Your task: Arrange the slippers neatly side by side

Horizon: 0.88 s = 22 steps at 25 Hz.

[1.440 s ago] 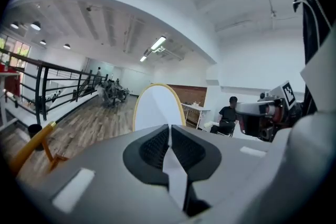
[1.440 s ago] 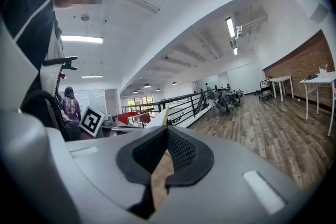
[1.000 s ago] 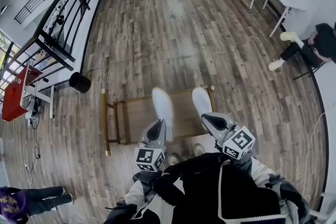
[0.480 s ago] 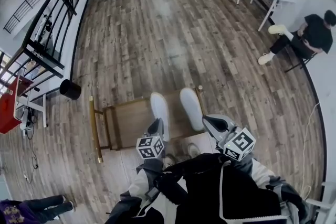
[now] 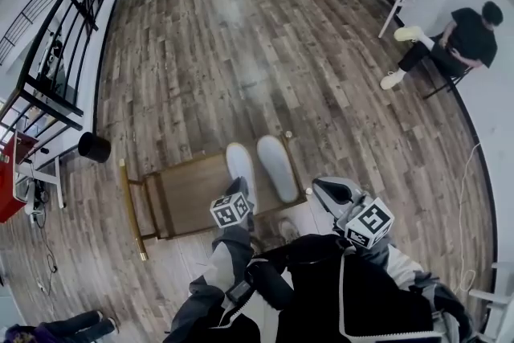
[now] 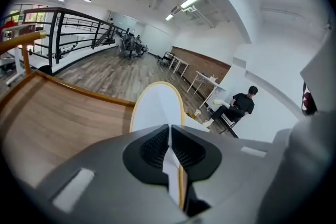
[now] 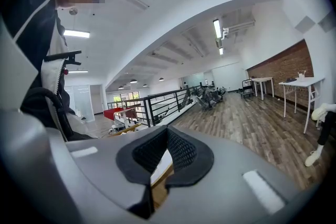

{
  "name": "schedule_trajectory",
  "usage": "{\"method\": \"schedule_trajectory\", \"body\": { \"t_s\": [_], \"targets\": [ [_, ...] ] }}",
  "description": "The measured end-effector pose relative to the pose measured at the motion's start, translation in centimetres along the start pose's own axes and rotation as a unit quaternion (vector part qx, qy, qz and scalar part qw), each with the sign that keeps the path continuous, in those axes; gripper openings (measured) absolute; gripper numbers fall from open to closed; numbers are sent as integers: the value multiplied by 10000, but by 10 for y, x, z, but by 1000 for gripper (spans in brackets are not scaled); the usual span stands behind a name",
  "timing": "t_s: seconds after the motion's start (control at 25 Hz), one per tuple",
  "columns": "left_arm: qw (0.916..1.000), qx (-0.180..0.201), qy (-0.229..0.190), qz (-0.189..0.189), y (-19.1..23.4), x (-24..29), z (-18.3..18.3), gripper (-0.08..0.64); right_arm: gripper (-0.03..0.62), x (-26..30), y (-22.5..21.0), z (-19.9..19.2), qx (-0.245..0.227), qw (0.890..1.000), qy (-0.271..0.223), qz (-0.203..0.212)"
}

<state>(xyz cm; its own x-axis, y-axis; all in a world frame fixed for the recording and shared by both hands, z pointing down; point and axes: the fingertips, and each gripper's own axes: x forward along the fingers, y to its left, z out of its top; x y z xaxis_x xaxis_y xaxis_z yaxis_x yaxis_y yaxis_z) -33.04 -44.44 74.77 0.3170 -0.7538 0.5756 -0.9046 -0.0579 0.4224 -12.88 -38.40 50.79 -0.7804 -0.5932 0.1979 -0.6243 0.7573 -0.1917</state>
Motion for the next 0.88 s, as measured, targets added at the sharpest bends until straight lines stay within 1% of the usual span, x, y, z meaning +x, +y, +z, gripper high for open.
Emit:
{"method": "schedule_trajectory", "body": {
  "t_s": [0.16,0.36,0.6,0.88],
  "targets": [
    [9991,-157,343,186,10,26,-21,30,5,-6,-5,-3,-3,10000,94,-27],
    [9973,-333,615,208,9,48,-37,31,5,-14,-7,-7,-67,9997,255,-10],
    [9963,-383,722,260,8,66,-44,31,4,-21,-7,-12,-178,9991,377,-24],
    [9957,-434,813,96,-5,73,-42,32,5,-26,-13,-11,-114,9992,369,-111]
  ]
}}
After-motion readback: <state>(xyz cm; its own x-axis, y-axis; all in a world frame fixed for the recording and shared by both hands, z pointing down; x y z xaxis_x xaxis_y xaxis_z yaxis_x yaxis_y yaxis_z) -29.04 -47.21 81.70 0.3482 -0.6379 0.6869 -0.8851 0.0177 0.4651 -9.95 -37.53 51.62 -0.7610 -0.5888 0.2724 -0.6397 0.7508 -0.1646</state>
